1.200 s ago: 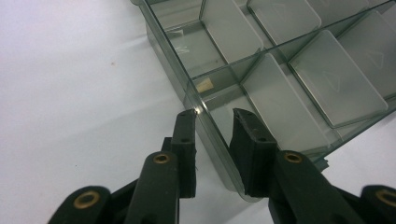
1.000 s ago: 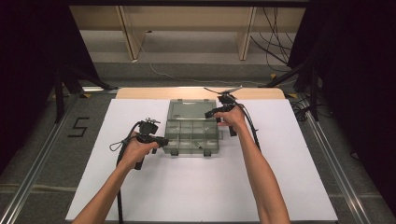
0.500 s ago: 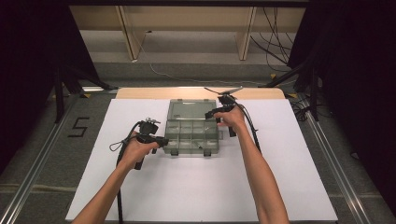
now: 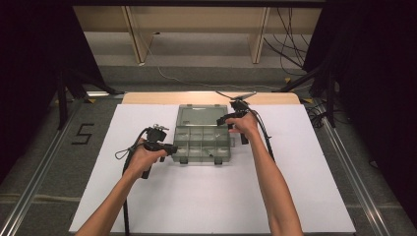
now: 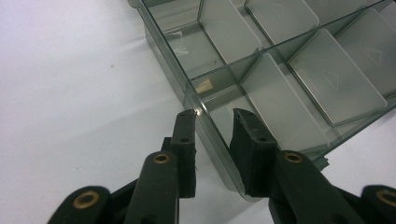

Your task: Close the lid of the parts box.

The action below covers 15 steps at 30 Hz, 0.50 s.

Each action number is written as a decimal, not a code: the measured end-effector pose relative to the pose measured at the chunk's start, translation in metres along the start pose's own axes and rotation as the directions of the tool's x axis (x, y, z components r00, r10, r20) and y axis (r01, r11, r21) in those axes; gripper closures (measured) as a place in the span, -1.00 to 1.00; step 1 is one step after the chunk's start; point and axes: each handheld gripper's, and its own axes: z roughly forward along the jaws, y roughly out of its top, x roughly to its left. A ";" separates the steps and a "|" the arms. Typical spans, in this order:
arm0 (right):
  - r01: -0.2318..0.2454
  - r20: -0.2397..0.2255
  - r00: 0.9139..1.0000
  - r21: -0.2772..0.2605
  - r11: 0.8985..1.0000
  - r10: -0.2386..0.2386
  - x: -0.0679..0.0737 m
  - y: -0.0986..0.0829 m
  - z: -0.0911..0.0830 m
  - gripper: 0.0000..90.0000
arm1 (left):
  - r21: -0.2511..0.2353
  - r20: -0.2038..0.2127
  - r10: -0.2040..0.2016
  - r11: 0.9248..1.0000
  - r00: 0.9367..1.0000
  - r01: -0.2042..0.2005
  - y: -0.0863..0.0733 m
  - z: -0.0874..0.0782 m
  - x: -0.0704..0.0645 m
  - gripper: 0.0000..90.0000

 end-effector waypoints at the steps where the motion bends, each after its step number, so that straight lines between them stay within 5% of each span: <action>1: 0.013 0.004 1.000 -0.005 1.000 -0.013 -0.001 0.000 0.001 -0.15 | 0.002 0.000 -0.002 1.000 1.000 0.002 0.000 0.000 0.000 0.56; 3: -0.032 -0.004 0.999 0.016 0.999 0.032 0.002 0.000 0.000 -0.13 | 0.000 0.003 -0.002 1.000 1.000 0.002 0.000 0.000 0.001 0.56; 9: -0.015 -0.001 1.000 -0.001 1.000 0.015 0.002 -0.001 0.002 -0.10 | -0.006 0.005 0.013 1.000 1.000 -0.013 0.000 0.000 0.001 0.56; 11: 0.027 -0.005 1.000 0.004 1.000 -0.026 -0.002 0.000 0.001 -0.06 | -0.007 0.004 0.018 1.000 1.000 -0.018 0.000 0.000 0.000 0.56; 13: -0.024 0.000 1.000 -0.004 1.000 0.024 0.001 -0.001 0.001 -0.04 | -0.008 0.003 0.023 1.000 1.000 -0.023 0.000 0.000 0.000 0.57; 15: -0.018 -0.005 1.000 0.012 1.000 0.018 0.000 -0.001 0.000 -0.01 | -0.004 -0.003 0.039 0.999 0.999 -0.039 0.000 -0.001 0.000 0.58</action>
